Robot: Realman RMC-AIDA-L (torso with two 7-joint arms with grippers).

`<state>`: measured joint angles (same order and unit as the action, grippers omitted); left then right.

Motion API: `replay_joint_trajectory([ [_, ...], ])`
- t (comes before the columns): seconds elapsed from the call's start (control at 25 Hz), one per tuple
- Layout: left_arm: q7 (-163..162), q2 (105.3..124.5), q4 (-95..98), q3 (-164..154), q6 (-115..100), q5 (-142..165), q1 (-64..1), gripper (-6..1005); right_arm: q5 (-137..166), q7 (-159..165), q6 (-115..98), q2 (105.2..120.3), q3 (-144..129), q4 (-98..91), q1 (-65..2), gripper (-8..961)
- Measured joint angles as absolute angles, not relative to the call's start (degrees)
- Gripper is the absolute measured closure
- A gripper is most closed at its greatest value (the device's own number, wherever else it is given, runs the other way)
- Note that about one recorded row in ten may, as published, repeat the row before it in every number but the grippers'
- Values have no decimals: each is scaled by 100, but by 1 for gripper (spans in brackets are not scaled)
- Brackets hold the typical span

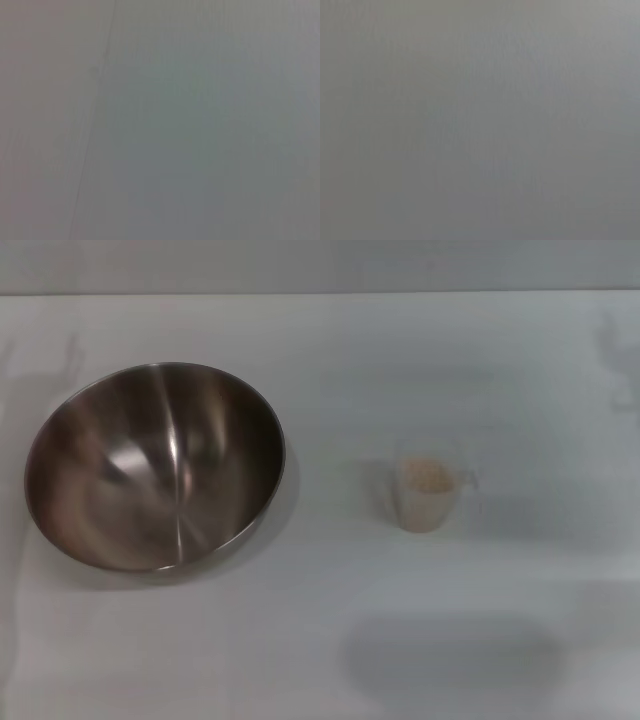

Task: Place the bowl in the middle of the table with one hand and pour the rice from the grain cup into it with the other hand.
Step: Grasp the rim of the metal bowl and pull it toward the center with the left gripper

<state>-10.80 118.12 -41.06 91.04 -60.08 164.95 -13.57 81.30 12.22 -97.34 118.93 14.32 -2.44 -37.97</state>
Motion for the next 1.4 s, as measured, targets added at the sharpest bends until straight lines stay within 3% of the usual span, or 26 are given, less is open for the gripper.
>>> replay_joint_trajectory([
  [1.08,-1098,11813,-4647,9239,-5319,16497,-1274,170,8130,1221,-9723,11882,1432,-255,-3856,419],
  [1.4,-1104,11799,-6563,9721,-2145,16496,-1057,169,8130,1220,-9734,11882,1433,-250,-3858,419],
])
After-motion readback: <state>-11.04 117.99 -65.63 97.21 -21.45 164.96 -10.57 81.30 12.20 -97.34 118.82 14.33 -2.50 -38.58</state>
